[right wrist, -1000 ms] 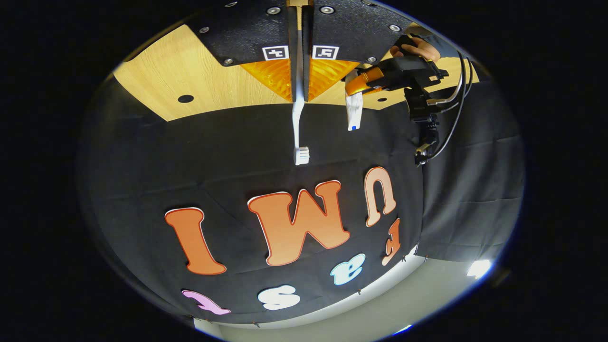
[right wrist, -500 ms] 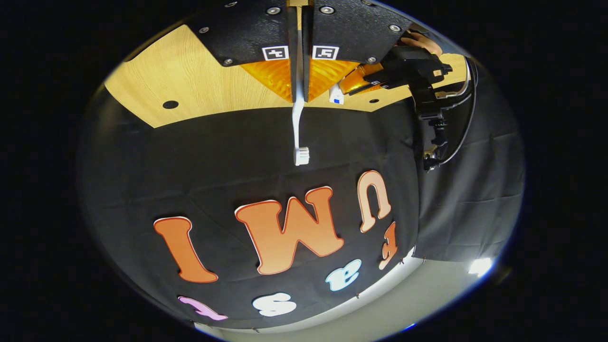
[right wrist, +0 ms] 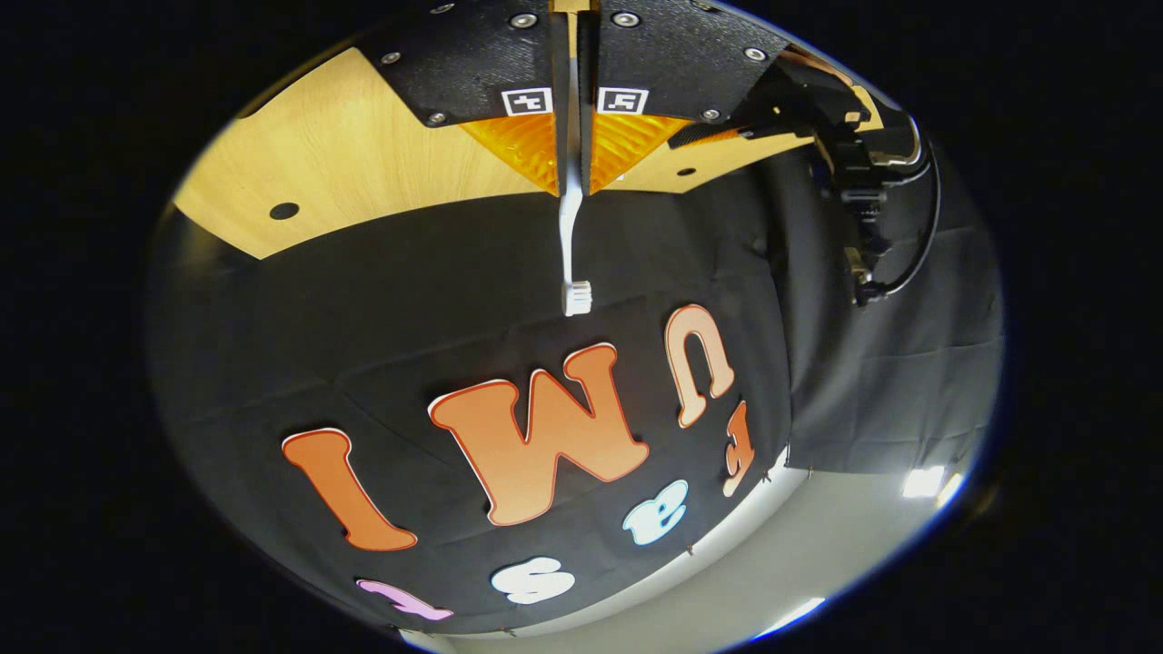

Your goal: Put the toothbrush and toothpaste on the desktop into the cup, then pick up the cup and place it on the coaster on the desktop.

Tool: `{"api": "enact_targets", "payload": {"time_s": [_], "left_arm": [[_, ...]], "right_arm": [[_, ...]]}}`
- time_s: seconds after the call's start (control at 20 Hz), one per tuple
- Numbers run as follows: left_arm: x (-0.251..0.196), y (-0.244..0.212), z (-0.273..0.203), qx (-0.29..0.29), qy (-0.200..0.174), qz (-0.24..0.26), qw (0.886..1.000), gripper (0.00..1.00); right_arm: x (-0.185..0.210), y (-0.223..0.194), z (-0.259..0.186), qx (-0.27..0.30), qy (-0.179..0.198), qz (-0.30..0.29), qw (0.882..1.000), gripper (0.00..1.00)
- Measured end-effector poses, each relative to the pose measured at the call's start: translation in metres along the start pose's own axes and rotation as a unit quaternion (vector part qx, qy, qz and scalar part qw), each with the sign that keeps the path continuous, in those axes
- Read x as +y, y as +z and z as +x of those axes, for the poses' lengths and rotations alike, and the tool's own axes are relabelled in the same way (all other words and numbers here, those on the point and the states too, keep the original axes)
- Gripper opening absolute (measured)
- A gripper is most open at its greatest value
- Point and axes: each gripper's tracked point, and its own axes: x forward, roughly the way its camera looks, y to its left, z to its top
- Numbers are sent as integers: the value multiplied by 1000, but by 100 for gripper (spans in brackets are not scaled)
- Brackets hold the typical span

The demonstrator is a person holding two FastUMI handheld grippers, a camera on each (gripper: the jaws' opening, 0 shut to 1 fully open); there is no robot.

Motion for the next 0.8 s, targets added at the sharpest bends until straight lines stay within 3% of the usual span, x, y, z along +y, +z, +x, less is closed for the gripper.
{"api": "enact_targets", "payload": {"time_s": [0.1,0.2,0.5,0.8], "left_arm": [[8,2,-11,-7,11,27,1000,79],[14,2,-21,-15,14,43,999,79],[23,-18,-45,-7,12,1,1000,93],[43,-25,-55,-11,22,-7,1000,92]], "right_arm": [[2,-4,12,-11,-1,1,1000,4],[9,-9,25,-12,6,15,1000,4],[19,-21,48,-29,16,38,999,4],[31,-33,70,-42,17,49,998,4]]}}
